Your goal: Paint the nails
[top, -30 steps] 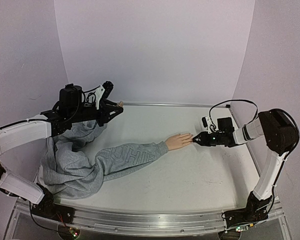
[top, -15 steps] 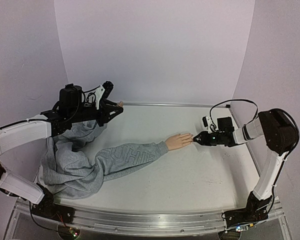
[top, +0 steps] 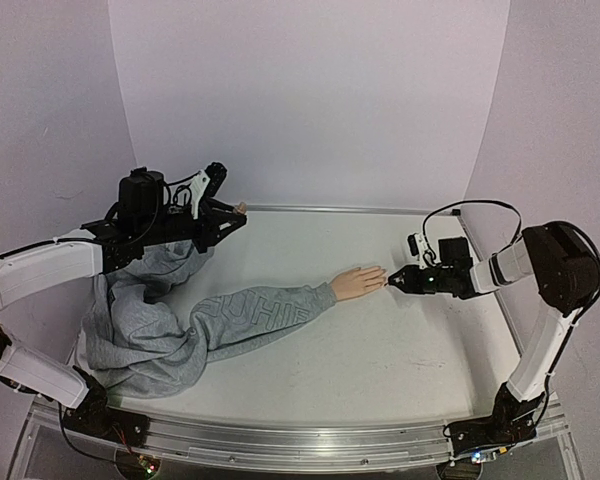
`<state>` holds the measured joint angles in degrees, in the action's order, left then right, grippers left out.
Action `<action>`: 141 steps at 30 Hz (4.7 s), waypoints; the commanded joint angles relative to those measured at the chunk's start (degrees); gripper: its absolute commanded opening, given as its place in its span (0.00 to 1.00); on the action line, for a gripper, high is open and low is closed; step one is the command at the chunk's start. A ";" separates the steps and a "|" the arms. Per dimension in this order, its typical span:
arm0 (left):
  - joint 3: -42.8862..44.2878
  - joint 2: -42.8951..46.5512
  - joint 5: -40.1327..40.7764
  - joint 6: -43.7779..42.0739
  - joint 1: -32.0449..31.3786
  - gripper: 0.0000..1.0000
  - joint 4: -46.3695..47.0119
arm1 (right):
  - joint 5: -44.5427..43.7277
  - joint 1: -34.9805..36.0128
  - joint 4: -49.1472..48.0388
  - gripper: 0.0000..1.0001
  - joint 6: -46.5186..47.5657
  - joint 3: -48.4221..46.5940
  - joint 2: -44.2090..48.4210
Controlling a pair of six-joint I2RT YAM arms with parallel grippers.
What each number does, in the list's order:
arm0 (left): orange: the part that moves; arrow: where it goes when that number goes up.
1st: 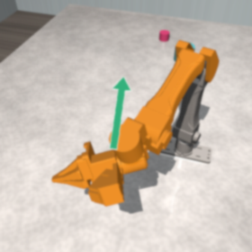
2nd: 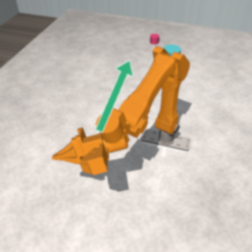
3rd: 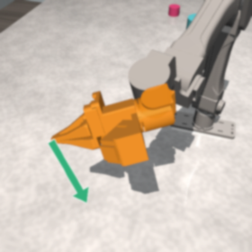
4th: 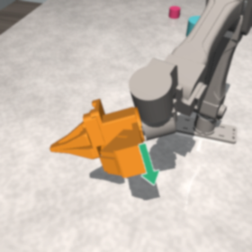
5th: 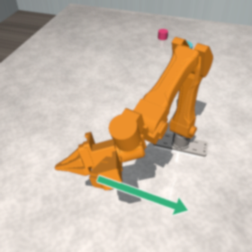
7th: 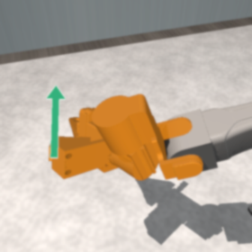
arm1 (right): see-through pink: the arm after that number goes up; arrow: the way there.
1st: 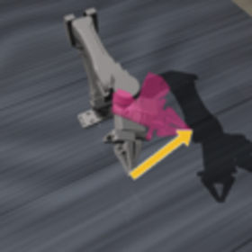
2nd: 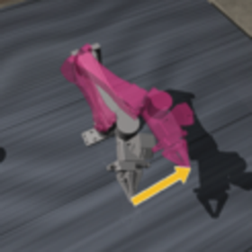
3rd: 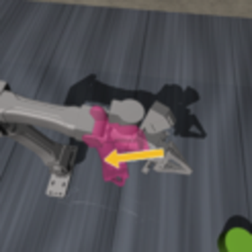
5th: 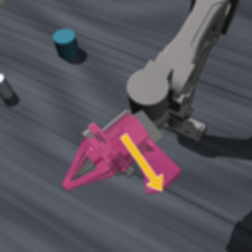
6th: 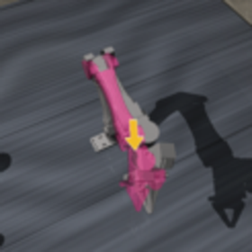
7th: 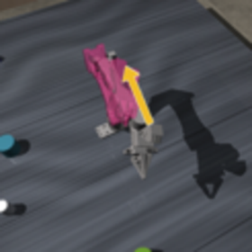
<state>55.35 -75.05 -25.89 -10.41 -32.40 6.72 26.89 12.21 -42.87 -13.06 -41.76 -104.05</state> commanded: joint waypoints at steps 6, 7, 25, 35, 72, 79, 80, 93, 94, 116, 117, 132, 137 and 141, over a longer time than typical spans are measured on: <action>0.98 1.53 -1.08 0.47 0.32 0.00 3.47 | 2.52 0.35 -3.27 0.00 0.94 -0.24 1.84; 1.06 1.56 -1.09 0.48 0.32 0.00 3.47 | 2.54 0.36 -3.27 0.00 0.93 -0.52 1.64; 1.06 1.57 -1.16 0.47 0.32 0.00 3.47 | 3.00 0.60 -1.78 0.00 1.08 -2.80 -0.71; 1.03 1.61 -1.17 0.46 0.32 0.00 3.47 | 2.09 0.83 -0.06 0.00 1.02 -3.46 -1.24; 0.98 1.83 -1.17 0.39 0.32 0.00 3.50 | -1.35 1.26 1.20 0.00 0.41 -4.37 -1.83; 0.74 2.08 -1.09 0.30 0.32 0.00 3.47 | -0.52 1.32 1.61 0.00 0.54 -4.21 -1.77; 0.80 2.05 -1.09 0.28 0.32 0.00 3.47 | -0.35 1.32 1.64 0.00 0.57 -4.25 -1.84; 0.89 1.90 -1.08 0.31 0.32 0.00 3.48 | -2.08 1.33 2.56 0.00 0.28 -5.13 -2.46; 0.90 1.84 -1.07 0.31 0.32 0.00 3.47 | -2.23 1.33 2.61 0.00 0.19 -5.17 -2.47; 0.85 2.15 -1.09 0.38 0.32 0.00 3.47 | -0.31 1.33 -2.97 0.00 0.91 1.09 3.71; 0.89 2.04 -1.14 0.39 0.32 0.00 3.49 | 0.01 1.31 -3.00 0.00 0.93 0.96 3.50; 1.08 1.78 -1.49 0.65 0.32 0.00 3.47 | 0.37 1.36 -2.26 0.00 1.02 -1.43 1.01; 1.13 1.66 -1.62 0.72 0.32 0.00 3.47 | 0.47 1.33 -2.51 0.00 0.89 -1.89 0.57; 1.07 1.59 -1.62 0.62 0.32 0.00 3.50 | 0.64 1.36 -2.57 0.00 0.78 -2.31 0.05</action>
<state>55.35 -74.85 -26.72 -10.39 -32.40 6.74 26.63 13.23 -43.81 -12.47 -41.74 -103.24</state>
